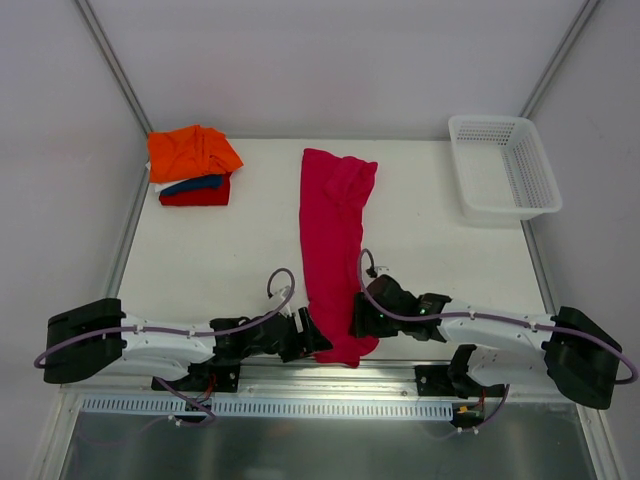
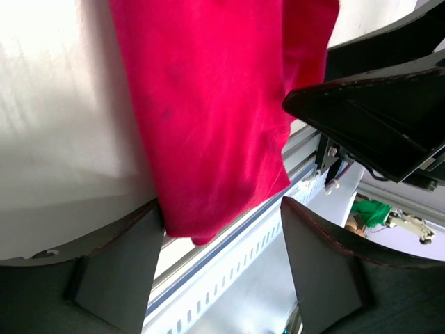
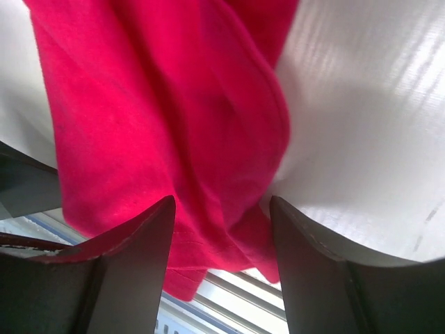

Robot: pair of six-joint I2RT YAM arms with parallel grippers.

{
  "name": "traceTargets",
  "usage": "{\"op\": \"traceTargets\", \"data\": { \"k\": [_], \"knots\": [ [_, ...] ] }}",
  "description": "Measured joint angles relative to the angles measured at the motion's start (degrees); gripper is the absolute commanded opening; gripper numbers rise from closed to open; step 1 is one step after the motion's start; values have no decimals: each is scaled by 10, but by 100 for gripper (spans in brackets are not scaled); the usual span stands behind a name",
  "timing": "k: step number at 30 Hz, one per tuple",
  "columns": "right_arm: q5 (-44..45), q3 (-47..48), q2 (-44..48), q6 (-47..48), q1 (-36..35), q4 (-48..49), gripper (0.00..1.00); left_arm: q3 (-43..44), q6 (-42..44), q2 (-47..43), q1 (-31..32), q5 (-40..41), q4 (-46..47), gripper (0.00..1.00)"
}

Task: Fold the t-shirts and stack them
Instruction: Fold the tshirt

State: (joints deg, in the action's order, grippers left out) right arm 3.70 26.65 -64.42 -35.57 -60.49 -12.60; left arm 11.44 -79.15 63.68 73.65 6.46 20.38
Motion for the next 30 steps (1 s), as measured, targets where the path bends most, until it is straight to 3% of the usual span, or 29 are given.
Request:
{"op": "traceTargets", "data": {
  "k": [14, 15, 26, 30],
  "knots": [
    [12, 10, -25, -15, -30, 9, 48, -30, -39, -41, 14, 12, -26, 52],
    [13, 10, -25, -16, -31, 7, 47, -30, -40, -41, 14, 12, -27, 48],
    [28, 10, -14, -24, -42, -14, 33, -26, -41, -22, 14, 20, -27, 44],
    [32, 10, -11, -28, -48, -14, 23, -10, -39, 8, 19, 31, -28, 30]
  ]
}}
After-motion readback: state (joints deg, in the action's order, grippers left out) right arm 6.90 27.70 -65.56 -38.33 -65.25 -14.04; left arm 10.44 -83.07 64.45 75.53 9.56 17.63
